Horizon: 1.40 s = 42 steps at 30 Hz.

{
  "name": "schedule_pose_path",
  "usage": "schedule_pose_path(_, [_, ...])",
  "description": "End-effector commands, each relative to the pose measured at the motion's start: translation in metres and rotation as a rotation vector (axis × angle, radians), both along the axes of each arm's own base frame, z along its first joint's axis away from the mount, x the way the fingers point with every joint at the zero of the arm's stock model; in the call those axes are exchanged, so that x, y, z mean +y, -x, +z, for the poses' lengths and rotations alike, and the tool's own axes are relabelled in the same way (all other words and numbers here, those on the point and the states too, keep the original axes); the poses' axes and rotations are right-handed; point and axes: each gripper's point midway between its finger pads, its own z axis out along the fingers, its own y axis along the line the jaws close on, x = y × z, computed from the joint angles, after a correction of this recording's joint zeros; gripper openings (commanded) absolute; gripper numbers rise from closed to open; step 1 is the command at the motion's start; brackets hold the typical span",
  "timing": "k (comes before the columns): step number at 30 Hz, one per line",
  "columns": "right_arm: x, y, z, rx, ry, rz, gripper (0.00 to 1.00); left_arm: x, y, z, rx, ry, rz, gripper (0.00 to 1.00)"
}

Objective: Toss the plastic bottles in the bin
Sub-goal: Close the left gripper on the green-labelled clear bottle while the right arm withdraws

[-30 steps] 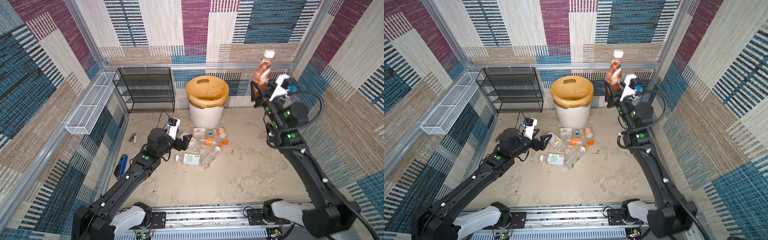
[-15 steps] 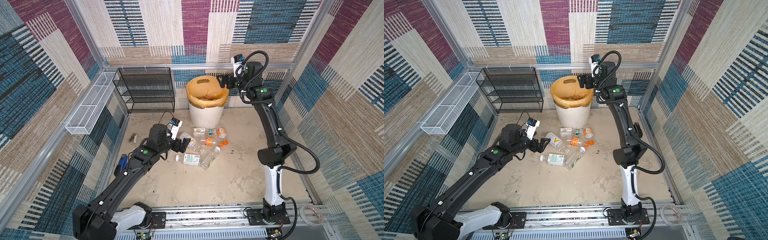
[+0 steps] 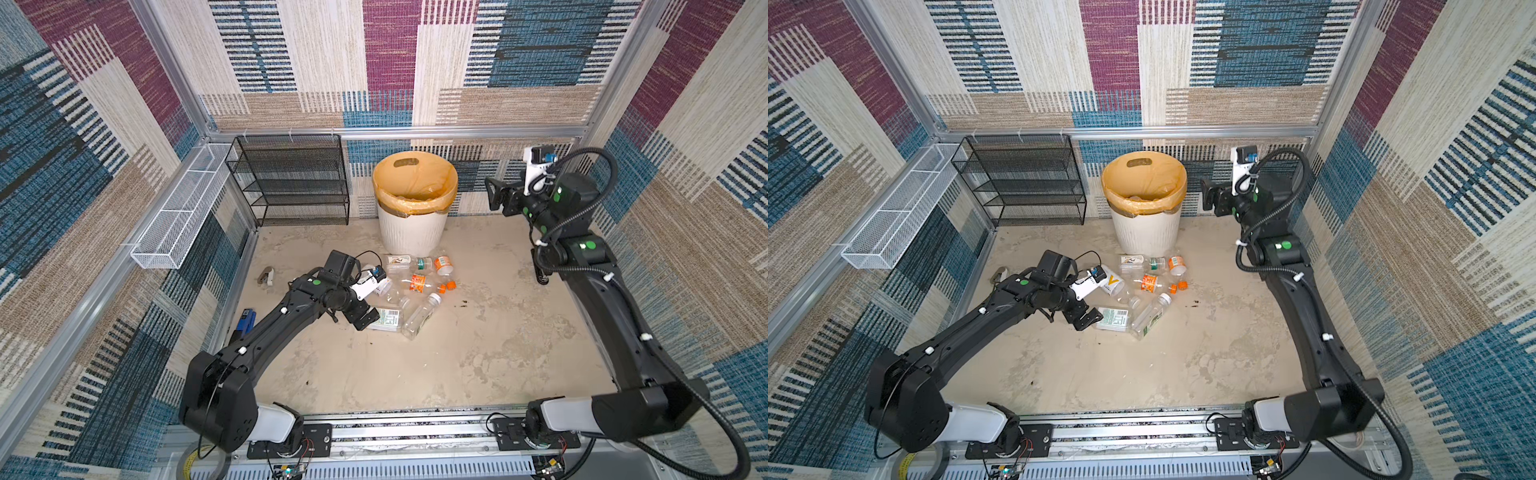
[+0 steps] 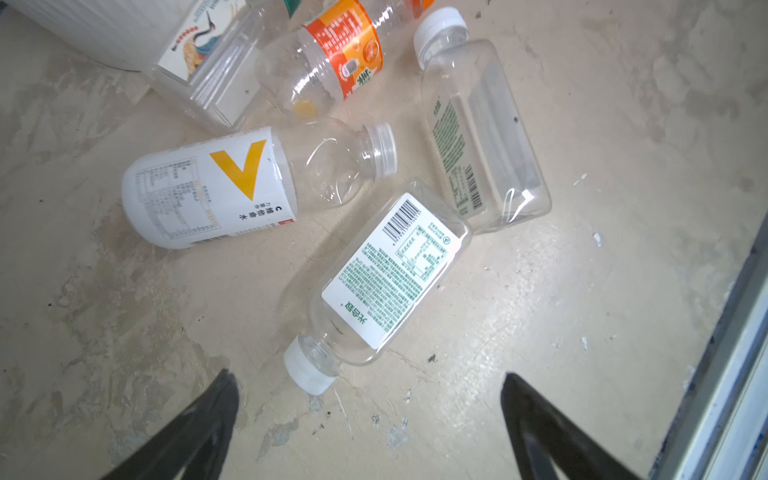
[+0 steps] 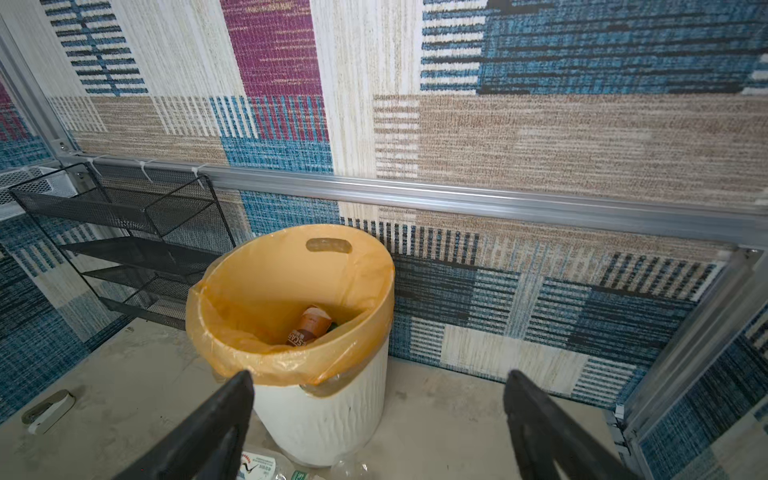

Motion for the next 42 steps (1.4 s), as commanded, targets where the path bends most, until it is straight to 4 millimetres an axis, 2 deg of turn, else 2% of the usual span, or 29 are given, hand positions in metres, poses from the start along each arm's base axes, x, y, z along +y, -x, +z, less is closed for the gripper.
schedule_pose_path(1, [-0.009, 0.009, -0.022, -0.022, -0.049, -0.017, 0.94, -0.004, -0.005, -0.010, 0.008, -0.063, -0.119, 1.00])
schedule_pose_path(5, [-0.011, 0.016, -0.085, 0.120, -0.061, -0.009, 0.96, -0.008, -0.008, -0.030, 0.103, -0.113, -0.183, 0.99])
schedule_pose_path(8, [-0.013, 0.021, -0.107, 0.169, -0.065, -0.016, 1.00, -0.008, -0.014, -0.046, 0.092, -0.161, -0.225, 1.00])
schedule_pose_path(18, [-0.013, 0.020, -0.121, 0.172, -0.080, -0.015, 0.99, -0.015, -0.020, -0.080, 0.094, -0.278, -0.319, 1.00])
schedule_pose_path(26, [-0.018, 0.021, -0.123, 0.168, -0.079, -0.033, 0.99, -0.016, -0.015, -0.110, 0.132, -0.326, -0.347, 0.95])
schedule_pose_path(30, [-0.018, 0.021, -0.124, 0.165, -0.088, -0.034, 0.99, -0.018, -0.017, -0.112, 0.115, -0.321, -0.350, 0.88])
schedule_pose_path(33, [-0.019, 0.020, -0.126, 0.168, -0.096, -0.038, 0.99, -0.021, -0.013, -0.111, 0.126, -0.306, -0.356, 0.74])
schedule_pose_path(35, [-0.019, 0.020, -0.128, 0.172, -0.098, -0.039, 0.99, -0.022, -0.011, -0.111, 0.121, -0.301, -0.353, 0.69])
schedule_pose_path(37, [-0.018, 0.020, -0.131, 0.178, -0.099, -0.036, 0.99, -0.023, -0.012, -0.107, 0.100, -0.290, -0.340, 0.68])
schedule_pose_path(42, [-0.017, 0.016, -0.141, 0.194, -0.102, -0.033, 1.00, -0.024, -0.005, -0.083, 0.051, -0.221, -0.281, 0.66])
